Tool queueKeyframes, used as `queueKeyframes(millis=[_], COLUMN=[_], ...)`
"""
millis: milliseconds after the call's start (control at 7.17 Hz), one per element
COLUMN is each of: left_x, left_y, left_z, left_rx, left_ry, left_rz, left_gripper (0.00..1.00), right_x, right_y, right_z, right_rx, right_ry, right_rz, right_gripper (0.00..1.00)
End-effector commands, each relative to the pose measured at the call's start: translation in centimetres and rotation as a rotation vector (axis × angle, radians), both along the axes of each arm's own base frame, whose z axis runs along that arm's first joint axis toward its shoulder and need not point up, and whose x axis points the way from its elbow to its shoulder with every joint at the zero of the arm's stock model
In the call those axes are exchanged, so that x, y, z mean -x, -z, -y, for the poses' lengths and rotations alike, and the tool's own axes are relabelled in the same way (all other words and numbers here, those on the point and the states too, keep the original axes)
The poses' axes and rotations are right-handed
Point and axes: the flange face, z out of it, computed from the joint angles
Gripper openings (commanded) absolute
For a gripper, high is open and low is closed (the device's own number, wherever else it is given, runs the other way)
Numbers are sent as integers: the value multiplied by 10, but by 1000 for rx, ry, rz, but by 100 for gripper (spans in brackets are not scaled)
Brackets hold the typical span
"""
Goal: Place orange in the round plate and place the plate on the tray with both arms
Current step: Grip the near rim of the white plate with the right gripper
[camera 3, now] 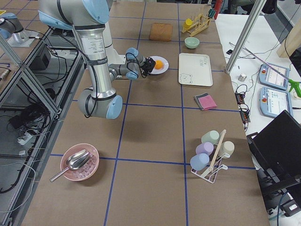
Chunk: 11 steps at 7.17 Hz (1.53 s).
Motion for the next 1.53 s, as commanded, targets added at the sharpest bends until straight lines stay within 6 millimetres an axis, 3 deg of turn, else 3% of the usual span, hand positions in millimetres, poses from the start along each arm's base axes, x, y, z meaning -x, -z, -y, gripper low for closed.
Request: queueKeyframes(millis=[0, 140, 558, 837, 977, 1395], left_x=[0, 0, 0, 0, 0, 0], left_y=[-1, -2, 0, 2, 2, 3], left_z=[0, -1, -1, -1, -1, -1], left_rx=[2, 3, 0, -3, -4, -5], left_ry=[0, 0, 0, 0, 0, 1], left_rz=[-1, -1, -1, -2, -2, -2], left_gripper=[100, 100, 100, 100, 100, 100], right_x=[5, 6, -3, -18, -27, -45], right_y=[4, 5, 10, 26, 37, 42], right_z=[0, 0, 8, 13, 15, 16], right_rx=[0, -1, -8, -33, -51, -93], right_ry=[2, 2, -16, -86, -125, -197], right_rz=[5, 6, 19, 58, 105, 249], right_gripper=[40, 0, 0, 0, 0, 0])
